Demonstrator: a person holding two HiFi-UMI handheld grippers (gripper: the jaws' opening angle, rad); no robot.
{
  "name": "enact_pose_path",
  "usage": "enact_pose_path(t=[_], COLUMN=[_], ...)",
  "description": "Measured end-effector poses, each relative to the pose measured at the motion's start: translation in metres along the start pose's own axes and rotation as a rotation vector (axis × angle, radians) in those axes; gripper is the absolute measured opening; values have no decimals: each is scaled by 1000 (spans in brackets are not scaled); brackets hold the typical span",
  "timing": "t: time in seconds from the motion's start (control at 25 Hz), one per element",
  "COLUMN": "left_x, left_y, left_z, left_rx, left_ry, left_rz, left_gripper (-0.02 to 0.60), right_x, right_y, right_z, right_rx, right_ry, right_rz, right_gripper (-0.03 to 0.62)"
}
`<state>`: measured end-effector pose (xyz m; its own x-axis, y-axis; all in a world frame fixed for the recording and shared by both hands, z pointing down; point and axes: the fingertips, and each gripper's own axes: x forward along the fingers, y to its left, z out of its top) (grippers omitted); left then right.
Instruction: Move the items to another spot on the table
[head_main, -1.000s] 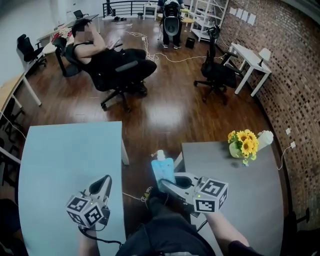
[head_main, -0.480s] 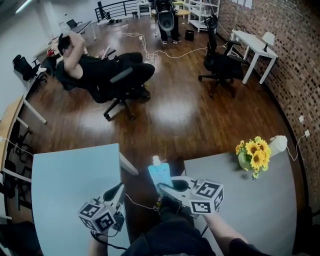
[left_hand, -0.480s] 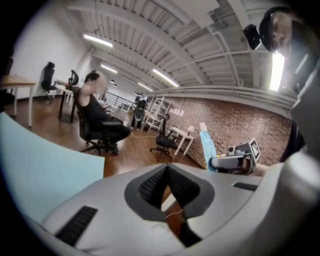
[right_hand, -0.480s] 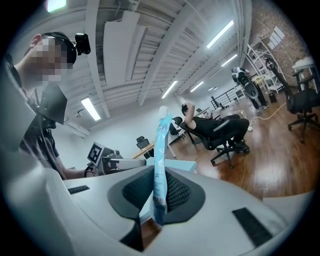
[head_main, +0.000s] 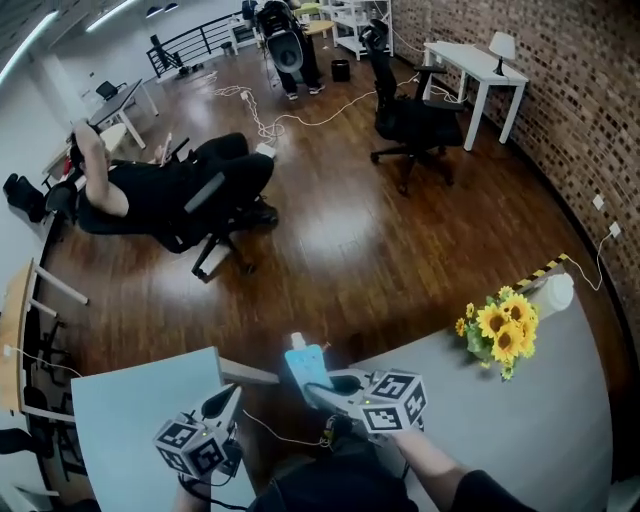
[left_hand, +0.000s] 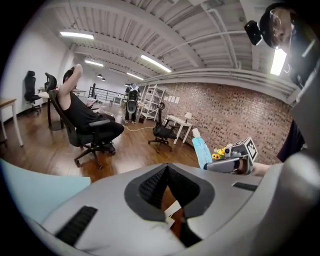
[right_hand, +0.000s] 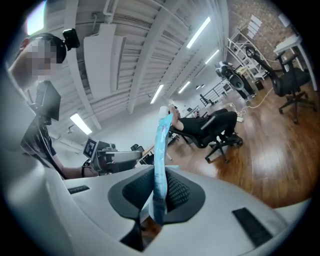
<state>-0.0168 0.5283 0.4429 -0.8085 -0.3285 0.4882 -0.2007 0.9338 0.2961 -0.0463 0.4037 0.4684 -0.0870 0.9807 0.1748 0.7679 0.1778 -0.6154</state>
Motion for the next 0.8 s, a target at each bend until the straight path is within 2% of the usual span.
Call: enact_pose_path(t=[0.16, 0.32, 0.52, 0.68, 0.8], left_x=[23, 40, 69, 98, 120], left_y=[-4, 3, 7, 37, 55], left_z=[9, 22, 42, 66, 96], left_rx=[45, 3, -13, 23, 24], left_ry=[20, 4, -12, -49, -90], left_rz=[-46, -86, -138, -174, -227], left_gripper=[-6, -6, -6, -6, -6], right_x=[-9, -6, -6, 10, 26], right_y=[-13, -10, -21, -34, -52], right_z=[5, 5, 17, 59, 104], right_rx=[8, 6, 1, -36, -73], right_ry=[-4, 8, 22, -80, -128], right_rz=[-25, -25, -84, -80, -136], right_gripper=[44, 44, 44, 44, 44])
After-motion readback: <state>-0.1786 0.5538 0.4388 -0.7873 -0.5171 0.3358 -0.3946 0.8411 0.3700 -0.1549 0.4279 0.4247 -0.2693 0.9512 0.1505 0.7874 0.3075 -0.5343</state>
